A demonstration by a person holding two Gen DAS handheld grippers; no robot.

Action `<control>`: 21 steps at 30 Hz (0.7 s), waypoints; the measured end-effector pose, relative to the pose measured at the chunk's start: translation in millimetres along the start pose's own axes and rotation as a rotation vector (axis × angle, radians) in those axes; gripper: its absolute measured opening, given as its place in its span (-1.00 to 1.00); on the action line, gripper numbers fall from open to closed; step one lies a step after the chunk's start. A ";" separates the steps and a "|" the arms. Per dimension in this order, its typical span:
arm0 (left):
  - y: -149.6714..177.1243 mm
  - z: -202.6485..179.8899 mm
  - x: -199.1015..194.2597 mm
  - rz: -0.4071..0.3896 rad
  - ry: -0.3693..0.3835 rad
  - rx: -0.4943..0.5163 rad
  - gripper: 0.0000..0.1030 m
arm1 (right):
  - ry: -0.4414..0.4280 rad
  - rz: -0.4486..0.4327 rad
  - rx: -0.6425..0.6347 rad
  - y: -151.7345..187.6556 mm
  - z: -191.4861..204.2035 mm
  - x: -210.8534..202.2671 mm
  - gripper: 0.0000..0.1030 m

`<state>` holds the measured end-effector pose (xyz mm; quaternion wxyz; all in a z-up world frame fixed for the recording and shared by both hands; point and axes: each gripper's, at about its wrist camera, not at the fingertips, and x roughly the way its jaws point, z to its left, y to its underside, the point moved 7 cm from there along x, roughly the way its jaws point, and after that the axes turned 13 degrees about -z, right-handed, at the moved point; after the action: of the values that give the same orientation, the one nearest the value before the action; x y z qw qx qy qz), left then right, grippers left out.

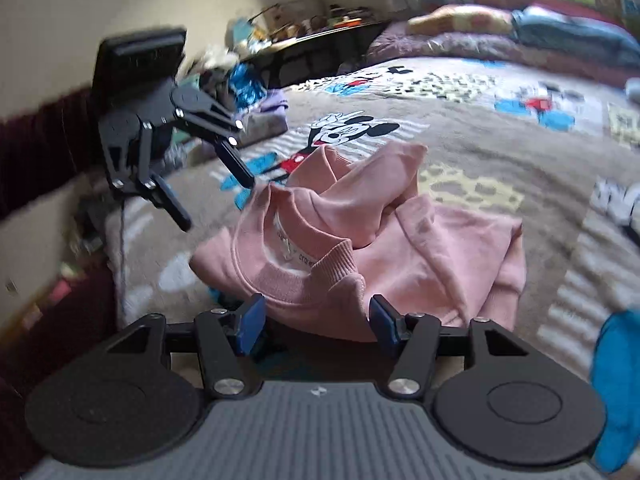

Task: Fold clothes
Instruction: 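Move both grippers down onto the pink sweatshirt's collar area, then grasp the sweatshirt hem with the right gripper while the left grasps the collar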

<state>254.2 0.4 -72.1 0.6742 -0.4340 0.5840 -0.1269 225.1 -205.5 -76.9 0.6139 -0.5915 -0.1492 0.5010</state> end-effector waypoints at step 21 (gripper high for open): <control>8.5 5.0 30.3 0.058 -0.063 0.217 -0.41 | 0.047 0.133 -0.331 34.2 14.4 29.9 -0.29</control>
<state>264.6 -12.9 -99.2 0.7388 -0.3451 0.5574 -0.1562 212.5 -180.4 -115.4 0.4770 -0.7047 -0.1759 0.4950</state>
